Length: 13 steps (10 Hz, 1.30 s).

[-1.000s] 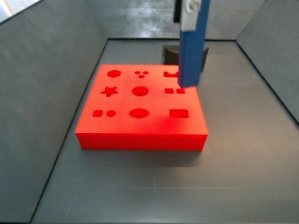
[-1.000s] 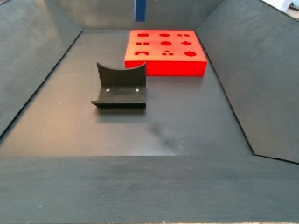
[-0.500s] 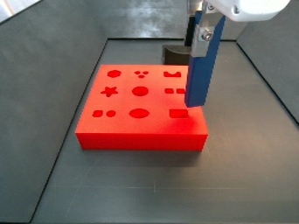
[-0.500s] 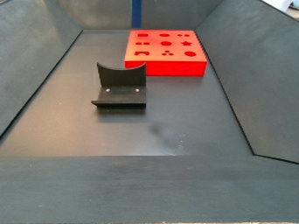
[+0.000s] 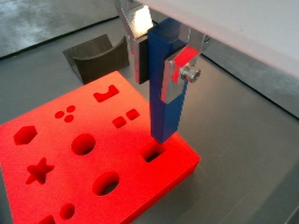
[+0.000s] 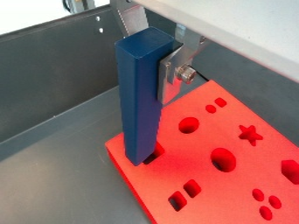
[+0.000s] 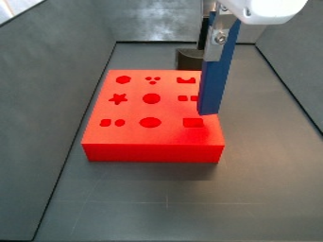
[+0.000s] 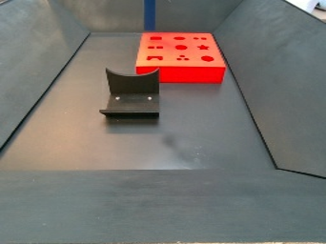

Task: Pick up the rectangle object. Move up. Place the rectangle object on the fixture. Regrasp the rectangle object. Move to above the board. Insert the rectangle object.
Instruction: Insert the rectangle object.

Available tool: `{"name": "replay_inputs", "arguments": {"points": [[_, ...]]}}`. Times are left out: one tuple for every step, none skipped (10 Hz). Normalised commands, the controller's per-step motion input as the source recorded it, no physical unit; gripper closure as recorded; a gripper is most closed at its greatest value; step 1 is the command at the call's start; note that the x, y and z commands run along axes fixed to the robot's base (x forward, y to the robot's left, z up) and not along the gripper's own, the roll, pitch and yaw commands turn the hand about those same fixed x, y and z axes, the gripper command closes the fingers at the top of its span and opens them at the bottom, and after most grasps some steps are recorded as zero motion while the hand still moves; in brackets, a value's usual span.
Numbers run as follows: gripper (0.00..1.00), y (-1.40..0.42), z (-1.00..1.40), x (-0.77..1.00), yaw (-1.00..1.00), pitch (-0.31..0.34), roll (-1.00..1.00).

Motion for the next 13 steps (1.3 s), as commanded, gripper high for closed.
{"name": "replay_inputs", "arguments": {"points": [[1.00, -0.01, -0.19, 0.00, -0.12, 0.000, 0.04], [1.00, -0.06, -0.16, 0.00, -0.35, 0.034, 0.04], [1.00, -0.04, -0.13, 0.00, -0.36, 0.049, 0.05], [1.00, 0.00, 0.00, 0.00, -0.18, 0.044, 0.00], [1.00, 0.00, -0.03, -0.02, 0.00, 0.007, 0.02], [1.00, 0.00, -0.16, -0.06, -0.14, 0.076, 0.07], [1.00, 0.00, -0.17, -0.06, -0.13, 0.076, 0.09], [1.00, 0.00, -0.13, -0.04, -0.07, 0.046, 0.06], [1.00, 0.00, -0.11, -0.02, -0.03, 0.040, 0.06], [1.00, 0.00, -0.09, 0.00, -0.01, 0.027, 0.06], [1.00, 0.00, -0.11, 0.00, -0.01, 0.040, 0.07], [1.00, -0.01, -0.13, 0.00, -0.03, 0.066, 0.10], [1.00, -0.03, -0.12, 0.00, -0.04, 0.073, 0.10]]}}
